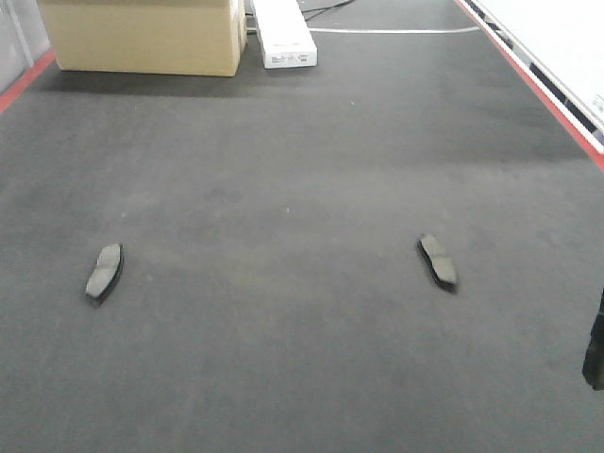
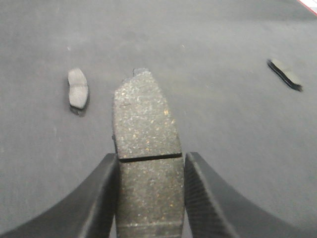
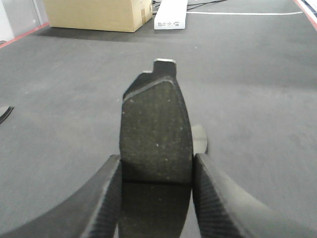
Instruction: Move and align brake pads A on conveyor
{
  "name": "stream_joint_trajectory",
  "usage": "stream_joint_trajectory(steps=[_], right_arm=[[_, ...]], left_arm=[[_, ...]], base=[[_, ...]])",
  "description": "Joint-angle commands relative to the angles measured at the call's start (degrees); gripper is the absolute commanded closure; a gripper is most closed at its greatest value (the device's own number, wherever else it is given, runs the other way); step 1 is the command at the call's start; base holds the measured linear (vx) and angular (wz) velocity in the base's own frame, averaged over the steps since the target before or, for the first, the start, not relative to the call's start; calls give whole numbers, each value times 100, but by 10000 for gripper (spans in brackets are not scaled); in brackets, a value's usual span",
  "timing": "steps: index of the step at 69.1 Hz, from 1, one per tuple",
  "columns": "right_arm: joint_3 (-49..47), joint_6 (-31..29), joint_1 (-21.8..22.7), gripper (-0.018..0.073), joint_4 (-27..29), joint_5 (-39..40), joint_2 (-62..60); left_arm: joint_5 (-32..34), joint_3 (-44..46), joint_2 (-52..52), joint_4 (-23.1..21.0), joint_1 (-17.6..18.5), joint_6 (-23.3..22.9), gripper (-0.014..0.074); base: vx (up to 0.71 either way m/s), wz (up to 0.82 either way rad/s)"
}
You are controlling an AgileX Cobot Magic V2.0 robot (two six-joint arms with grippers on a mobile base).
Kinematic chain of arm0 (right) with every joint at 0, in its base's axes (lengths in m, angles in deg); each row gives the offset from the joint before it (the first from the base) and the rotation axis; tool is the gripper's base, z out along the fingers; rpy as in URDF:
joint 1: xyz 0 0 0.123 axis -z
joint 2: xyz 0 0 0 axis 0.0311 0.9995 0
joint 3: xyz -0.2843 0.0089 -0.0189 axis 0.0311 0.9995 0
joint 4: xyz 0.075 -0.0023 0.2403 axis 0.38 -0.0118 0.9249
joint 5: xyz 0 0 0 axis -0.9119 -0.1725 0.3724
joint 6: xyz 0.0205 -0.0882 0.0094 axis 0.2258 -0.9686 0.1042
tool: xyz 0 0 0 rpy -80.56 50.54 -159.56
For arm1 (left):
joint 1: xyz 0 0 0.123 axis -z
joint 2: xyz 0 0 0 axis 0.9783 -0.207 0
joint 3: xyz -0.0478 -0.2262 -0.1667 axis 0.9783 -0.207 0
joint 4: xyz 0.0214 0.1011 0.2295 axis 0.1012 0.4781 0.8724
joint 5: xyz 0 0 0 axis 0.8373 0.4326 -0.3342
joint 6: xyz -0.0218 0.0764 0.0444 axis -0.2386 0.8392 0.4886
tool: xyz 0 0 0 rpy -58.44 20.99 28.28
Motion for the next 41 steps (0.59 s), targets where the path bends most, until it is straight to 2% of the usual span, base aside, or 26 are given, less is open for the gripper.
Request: stream_joint_trajectory(steps=[1, 20, 41], right_arm=[[-163, -46, 16, 564, -49, 600, 31], [-163, -46, 16, 564, -49, 600, 31], [-163, -46, 16, 564, -49, 600, 31]], left_arm=[[565, 165, -39, 22, 20, -35, 603], [565, 165, -39, 22, 20, -35, 603], [565, 165, -39, 22, 20, -35, 603]], base=[[23, 6], [16, 5], [4, 2]])
